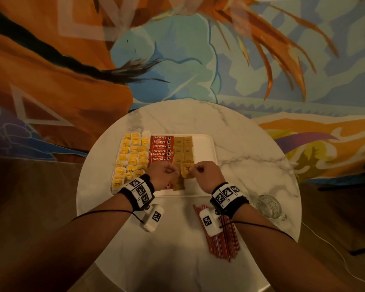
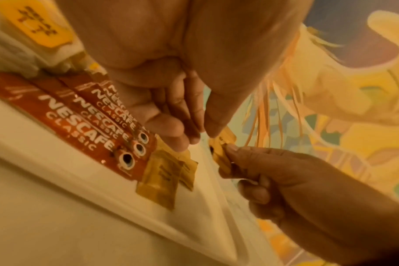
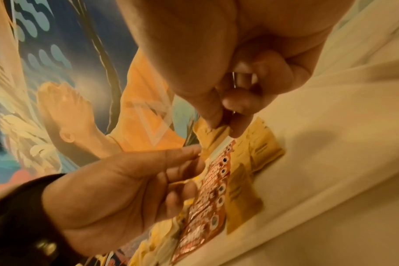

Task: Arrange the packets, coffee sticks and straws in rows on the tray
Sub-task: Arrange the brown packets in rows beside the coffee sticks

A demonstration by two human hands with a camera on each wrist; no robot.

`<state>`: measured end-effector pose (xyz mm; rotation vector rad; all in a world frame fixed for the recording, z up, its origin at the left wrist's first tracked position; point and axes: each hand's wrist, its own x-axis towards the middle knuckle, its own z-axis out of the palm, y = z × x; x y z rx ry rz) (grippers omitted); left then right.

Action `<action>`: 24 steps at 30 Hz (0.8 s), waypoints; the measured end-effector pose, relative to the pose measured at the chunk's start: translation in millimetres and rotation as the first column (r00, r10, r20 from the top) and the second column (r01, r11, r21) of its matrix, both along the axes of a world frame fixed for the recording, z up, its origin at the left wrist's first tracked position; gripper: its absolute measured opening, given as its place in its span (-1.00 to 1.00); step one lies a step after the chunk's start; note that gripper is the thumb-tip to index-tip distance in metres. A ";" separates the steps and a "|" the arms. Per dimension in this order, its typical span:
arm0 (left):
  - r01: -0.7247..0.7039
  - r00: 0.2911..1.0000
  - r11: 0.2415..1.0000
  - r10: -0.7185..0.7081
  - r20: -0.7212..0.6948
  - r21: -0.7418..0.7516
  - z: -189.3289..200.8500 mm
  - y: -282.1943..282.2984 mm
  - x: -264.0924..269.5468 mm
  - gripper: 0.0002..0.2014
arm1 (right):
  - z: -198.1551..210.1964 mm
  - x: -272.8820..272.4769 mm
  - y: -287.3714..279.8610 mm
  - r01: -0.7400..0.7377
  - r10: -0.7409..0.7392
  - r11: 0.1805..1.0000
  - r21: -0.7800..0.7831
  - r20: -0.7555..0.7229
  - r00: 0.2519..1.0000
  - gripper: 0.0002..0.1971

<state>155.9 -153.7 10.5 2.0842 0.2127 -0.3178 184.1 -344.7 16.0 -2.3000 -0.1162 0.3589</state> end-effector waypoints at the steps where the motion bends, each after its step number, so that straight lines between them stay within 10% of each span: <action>1: 0.049 0.999 0.995 -0.050 0.009 0.083 0.2 0.2 1.1 -0.91 | 0.0 2.0 -4.1 0.023 -0.023 1.000 -0.016 0.001 1.000 -0.73; 8: 0.248 0.969 0.900 -0.233 -0.086 0.357 -7.8 -3.4 8.2 -0.85 | -18.6 1.3 -11.7 0.011 -0.027 0.988 -0.152 -0.104 0.994 -0.78; 24: 0.267 0.962 0.907 -0.228 -0.153 0.325 -15.2 -9.5 12.1 -0.77 | -32.6 11.2 -2.3 0.008 -0.027 0.984 -0.179 -0.106 0.994 -0.63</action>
